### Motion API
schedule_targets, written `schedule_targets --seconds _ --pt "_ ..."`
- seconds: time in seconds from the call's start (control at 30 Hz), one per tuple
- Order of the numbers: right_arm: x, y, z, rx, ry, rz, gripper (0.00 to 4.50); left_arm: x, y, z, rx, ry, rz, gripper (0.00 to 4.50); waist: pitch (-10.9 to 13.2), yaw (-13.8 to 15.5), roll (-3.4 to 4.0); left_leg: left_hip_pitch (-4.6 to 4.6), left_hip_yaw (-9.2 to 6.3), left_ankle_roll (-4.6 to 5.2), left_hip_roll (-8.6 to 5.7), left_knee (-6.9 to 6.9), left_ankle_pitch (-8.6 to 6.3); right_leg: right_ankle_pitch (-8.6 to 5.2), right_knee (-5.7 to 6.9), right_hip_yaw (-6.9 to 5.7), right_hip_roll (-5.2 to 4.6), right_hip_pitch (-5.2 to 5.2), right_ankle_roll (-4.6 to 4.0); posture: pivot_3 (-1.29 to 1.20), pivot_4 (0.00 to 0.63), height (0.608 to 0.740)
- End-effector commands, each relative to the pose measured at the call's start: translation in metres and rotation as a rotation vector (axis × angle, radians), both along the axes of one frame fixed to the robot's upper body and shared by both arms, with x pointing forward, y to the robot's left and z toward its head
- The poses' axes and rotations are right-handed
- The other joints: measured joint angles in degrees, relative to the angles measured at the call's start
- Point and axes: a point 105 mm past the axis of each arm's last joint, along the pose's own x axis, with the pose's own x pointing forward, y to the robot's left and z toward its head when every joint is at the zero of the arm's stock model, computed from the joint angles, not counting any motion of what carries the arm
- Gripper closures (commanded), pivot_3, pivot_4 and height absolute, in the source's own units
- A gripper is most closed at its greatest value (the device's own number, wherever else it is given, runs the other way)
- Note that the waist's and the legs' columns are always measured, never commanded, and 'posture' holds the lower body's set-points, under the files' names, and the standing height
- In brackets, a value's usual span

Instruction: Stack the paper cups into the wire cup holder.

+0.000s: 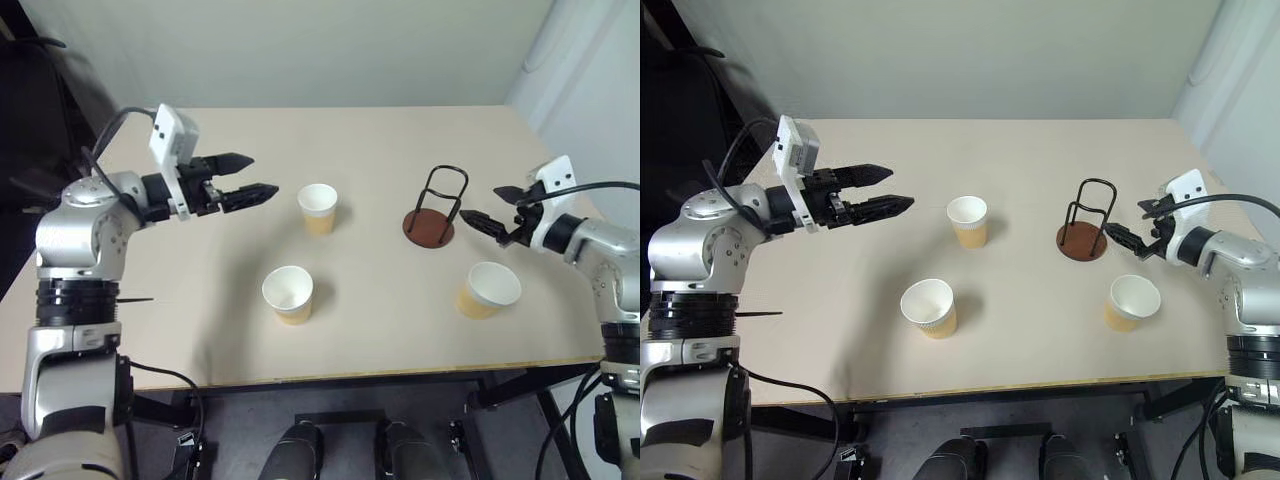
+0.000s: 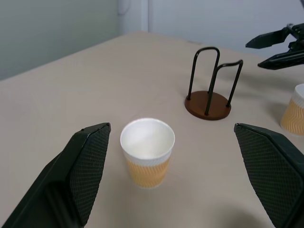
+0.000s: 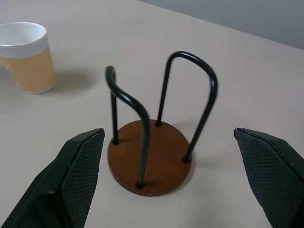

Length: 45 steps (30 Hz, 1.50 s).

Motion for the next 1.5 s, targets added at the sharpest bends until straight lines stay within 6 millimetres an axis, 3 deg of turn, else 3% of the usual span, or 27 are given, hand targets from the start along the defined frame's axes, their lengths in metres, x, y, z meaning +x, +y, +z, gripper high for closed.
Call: schedule_targets --seconds 0.03,0.4,0.77,1.13,1.5 --pt "-0.004 -0.005 0.023 0.015 -0.083 -0.021 0.03 0.001 -0.004 0.014 -0.007 -0.059 -0.022 0.04 0.00 0.03 0.00 0.00 0.01 0.01 0.00 0.00 0.00 0.00 0.00 0.00 0.00 0.00 0.00 0.00 0.150 0.740" --pt "-0.013 -0.015 0.020 0.014 -0.070 -0.053 0.03 0.006 -0.019 0.016 0.027 -0.069 -0.103 0.04 0.00 0.10 0.00 0.00 0.02 0.02 -0.01 0.02 0.03 0.01 0.00 0.02 -0.01 0.01 0.02 0.00 0.150 0.740" --pt "-0.012 -0.012 0.026 -0.009 -0.052 -0.055 0.03 0.015 -0.054 0.020 0.014 -0.098 -0.221 0.04 0.00 0.18 0.00 -0.01 0.03 0.10 -0.01 0.05 0.07 0.06 -0.03 0.03 -0.02 0.04 0.10 0.00 0.150 0.740" --pt "0.005 0.013 0.010 -0.033 -0.007 0.021 0.03 0.011 -0.038 0.010 0.004 -0.097 -0.174 0.04 0.00 -0.21 0.00 -0.02 0.04 0.13 0.01 0.04 0.09 0.20 -0.05 0.04 0.00 0.02 0.35 0.00 0.150 0.740" --pt "0.024 0.021 0.013 -0.062 -0.036 0.041 0.03 -0.004 -0.045 0.012 0.030 -0.115 -0.238 0.04 0.00 -0.05 0.00 -0.03 0.03 0.17 0.00 0.06 0.07 0.08 -0.03 0.02 -0.02 0.02 0.14 0.00 0.150 0.740"
